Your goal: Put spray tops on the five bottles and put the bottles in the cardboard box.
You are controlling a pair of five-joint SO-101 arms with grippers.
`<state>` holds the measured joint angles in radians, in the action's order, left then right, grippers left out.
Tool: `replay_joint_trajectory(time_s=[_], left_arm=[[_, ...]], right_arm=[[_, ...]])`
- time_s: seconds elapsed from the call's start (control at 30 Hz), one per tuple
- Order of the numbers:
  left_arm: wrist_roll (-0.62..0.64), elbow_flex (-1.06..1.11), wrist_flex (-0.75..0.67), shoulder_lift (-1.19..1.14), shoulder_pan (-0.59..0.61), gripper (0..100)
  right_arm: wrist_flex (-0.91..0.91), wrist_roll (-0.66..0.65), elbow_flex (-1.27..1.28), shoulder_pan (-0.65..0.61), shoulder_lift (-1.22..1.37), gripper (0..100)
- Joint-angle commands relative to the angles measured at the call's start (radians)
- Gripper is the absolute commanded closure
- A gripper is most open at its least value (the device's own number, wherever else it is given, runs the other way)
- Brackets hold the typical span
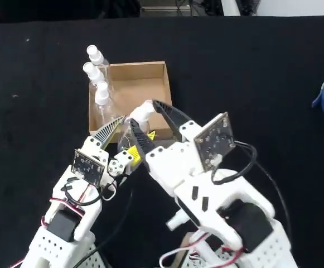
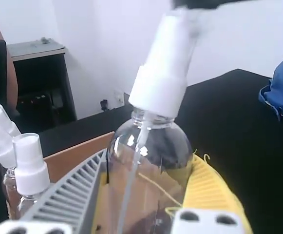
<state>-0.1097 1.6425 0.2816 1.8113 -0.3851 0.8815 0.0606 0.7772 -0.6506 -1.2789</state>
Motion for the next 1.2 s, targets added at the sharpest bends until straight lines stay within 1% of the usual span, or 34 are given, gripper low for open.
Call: replay_joint_trajectory(time_s=[0.0,0.1,0.2,0.37,0.47,0.53,0.57,0.67,0.73,0.93,1.07,1.17], left_arm=[[0.012,-0.025,-0.031,0.012,-0.004,97],[0.012,-0.019,-0.08,0.012,-0.004,97],[0.012,-0.015,-0.126,0.012,-0.01,97],[0.012,-0.016,-0.13,0.012,-0.015,97],[0.012,-0.016,-0.13,0.012,-0.015,97],[0.012,-0.016,-0.13,0.012,-0.015,97],[0.012,-0.016,-0.13,0.012,-0.015,97],[0.012,-0.015,-0.13,0.012,-0.015,97],[0.012,-0.015,-0.13,0.012,-0.013,97],[0.006,-0.015,-0.13,0.012,-0.015,97],[0.005,-0.015,-0.13,0.012,-0.008,97],[0.005,-0.015,-0.13,0.012,-0.008,97]], right_arm=[[0.124,-0.009,-0.091,0.043,-0.004,82.5],[0.183,-0.002,-0.087,0.041,-0.004,82.5],[0.198,-0.002,-0.076,0.041,-0.004,82.4],[0.242,-0.003,-0.073,0.041,-0.005,82.4],[0.209,-0.005,-0.065,0.032,-0.004,82.4],[0.175,-0.009,-0.041,-0.005,-0.002,82.2],[0.16,-0.009,-0.022,-0.025,-0.001,80.8],[0.109,-0.009,0.045,-0.068,-0.002,72.2],[0.087,-0.009,0.068,-0.072,-0.002,69.8],[0.072,-0.009,0.085,-0.074,0.007,71.9],[-0.021,-0.009,0.139,-0.072,0.007,71.9],[-0.04,-0.009,0.156,-0.072,0.007,71.9]])
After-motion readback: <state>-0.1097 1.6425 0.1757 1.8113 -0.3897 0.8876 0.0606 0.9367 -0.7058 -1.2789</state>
